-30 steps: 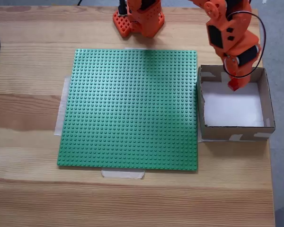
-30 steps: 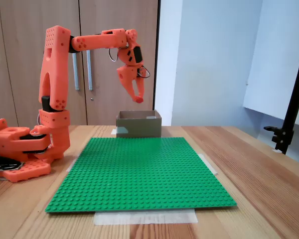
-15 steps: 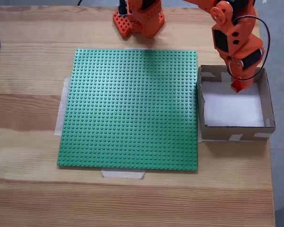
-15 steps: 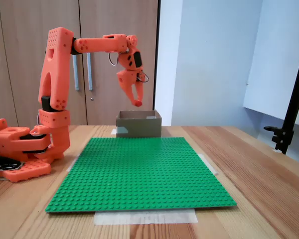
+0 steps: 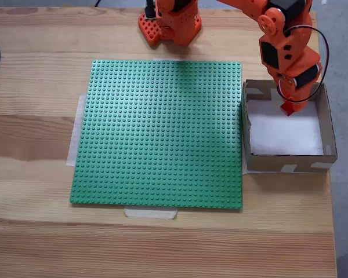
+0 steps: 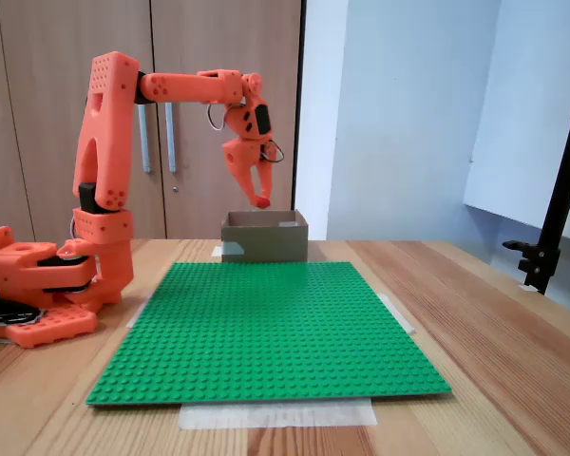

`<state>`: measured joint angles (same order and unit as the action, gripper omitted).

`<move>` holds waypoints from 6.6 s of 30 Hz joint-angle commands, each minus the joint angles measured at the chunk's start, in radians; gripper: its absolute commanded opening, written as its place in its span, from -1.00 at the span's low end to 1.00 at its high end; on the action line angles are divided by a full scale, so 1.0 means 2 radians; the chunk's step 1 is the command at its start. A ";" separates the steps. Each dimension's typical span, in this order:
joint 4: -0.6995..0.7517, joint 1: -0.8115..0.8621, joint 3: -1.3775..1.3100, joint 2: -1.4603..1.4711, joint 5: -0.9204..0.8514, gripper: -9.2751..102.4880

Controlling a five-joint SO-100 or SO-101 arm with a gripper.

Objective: Pick the red lego block and put it in the box.

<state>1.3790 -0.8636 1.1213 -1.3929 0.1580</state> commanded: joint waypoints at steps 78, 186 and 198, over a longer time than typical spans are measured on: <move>-0.100 0.259 0.613 -0.686 -0.114 -0.85; -0.288 0.409 1.025 -0.915 -0.108 -0.85; -0.288 0.409 1.025 -0.915 -0.108 -0.85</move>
<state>0.8145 -0.0460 3.1646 -3.2168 -0.0583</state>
